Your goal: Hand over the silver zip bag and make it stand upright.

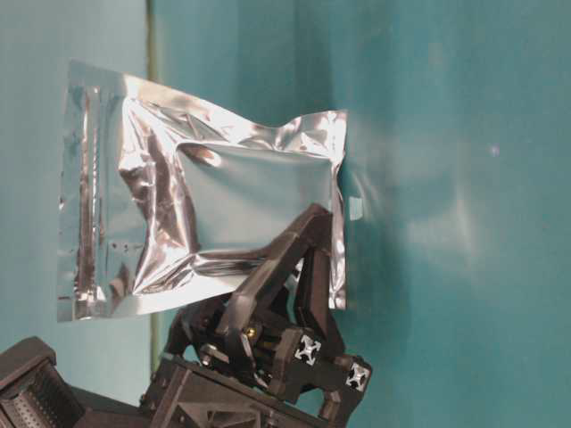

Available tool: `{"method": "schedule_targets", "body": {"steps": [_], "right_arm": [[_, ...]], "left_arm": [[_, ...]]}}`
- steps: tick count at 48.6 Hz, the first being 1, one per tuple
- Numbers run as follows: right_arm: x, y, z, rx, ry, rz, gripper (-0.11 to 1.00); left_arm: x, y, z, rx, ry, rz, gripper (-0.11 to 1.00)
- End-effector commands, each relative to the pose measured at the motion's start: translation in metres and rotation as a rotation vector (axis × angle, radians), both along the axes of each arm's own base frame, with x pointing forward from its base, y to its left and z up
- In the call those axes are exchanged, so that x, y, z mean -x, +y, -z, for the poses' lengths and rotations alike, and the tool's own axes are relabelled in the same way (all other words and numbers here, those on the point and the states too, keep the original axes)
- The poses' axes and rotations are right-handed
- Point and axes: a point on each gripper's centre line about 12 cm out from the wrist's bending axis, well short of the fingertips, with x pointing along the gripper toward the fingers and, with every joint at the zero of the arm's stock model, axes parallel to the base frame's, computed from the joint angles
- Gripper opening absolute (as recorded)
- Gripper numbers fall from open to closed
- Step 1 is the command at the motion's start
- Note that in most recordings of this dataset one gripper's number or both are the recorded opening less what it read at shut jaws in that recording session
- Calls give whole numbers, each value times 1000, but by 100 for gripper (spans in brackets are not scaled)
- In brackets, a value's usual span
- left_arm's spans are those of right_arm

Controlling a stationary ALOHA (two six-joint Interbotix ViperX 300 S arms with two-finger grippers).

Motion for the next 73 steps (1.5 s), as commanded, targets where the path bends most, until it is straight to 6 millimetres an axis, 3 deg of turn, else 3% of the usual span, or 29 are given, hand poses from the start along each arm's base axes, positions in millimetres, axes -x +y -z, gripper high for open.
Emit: {"method": "schedule_targets", "body": {"steps": [1,73], "right_arm": [[-1,0,-4,-3,-18,1,89],[0,0,2,-2,-2,1,89]], "left_arm": [[-1,-6,-3,-1,-8,17,29],[-1,-6,-5,-2,2,16,29]]}}
